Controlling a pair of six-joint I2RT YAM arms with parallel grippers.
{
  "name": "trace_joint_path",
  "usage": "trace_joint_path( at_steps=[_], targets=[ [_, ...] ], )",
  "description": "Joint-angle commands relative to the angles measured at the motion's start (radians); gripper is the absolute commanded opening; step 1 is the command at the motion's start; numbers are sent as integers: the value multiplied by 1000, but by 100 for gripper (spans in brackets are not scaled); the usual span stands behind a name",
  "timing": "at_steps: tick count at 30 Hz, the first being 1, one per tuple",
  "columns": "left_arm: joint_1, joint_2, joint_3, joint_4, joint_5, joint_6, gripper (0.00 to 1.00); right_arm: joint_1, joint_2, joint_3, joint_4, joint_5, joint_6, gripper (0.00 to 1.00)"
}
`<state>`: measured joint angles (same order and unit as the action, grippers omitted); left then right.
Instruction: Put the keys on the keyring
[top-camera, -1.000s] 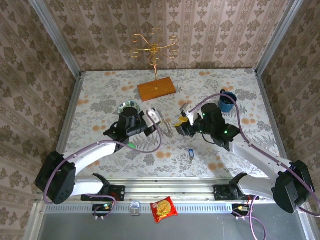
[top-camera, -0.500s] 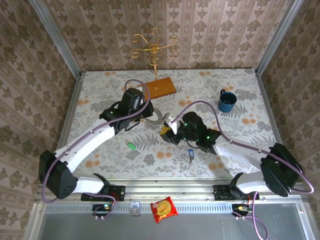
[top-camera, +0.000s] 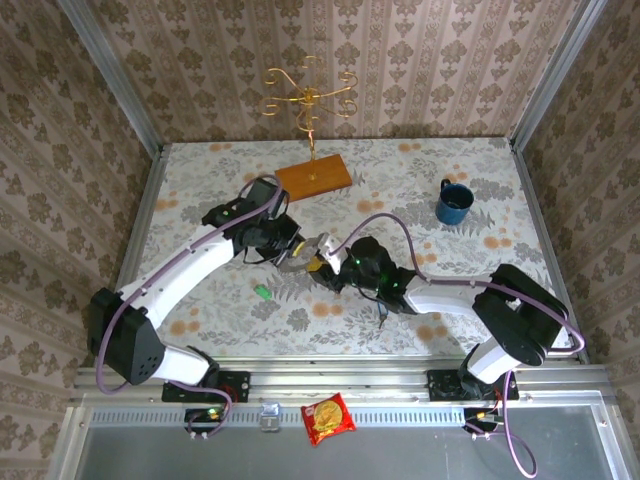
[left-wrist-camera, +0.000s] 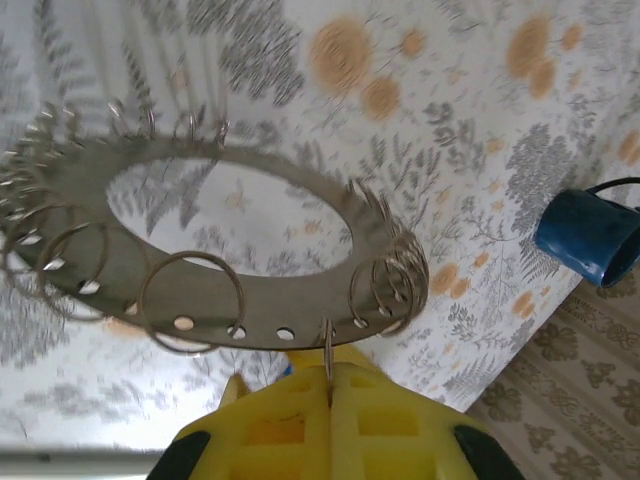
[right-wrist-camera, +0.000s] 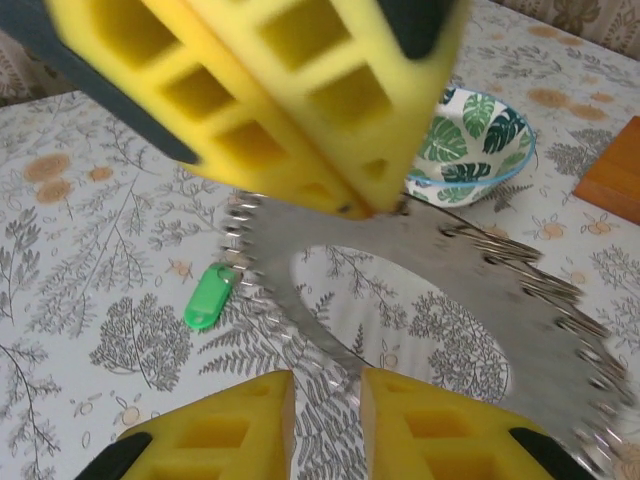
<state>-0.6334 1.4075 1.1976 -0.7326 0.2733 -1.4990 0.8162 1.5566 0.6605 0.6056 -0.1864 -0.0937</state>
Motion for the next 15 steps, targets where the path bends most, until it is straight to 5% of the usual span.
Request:
trace_joint_path(
  at_steps=[1,15],
  targets=[
    [0,-7,-3,-63,77,-162,0,12,3,-26,72,20,-48,25],
    [-17,9,1,-73,115,-229,0,55,82,-81,326,90,-132,24]
  ],
)
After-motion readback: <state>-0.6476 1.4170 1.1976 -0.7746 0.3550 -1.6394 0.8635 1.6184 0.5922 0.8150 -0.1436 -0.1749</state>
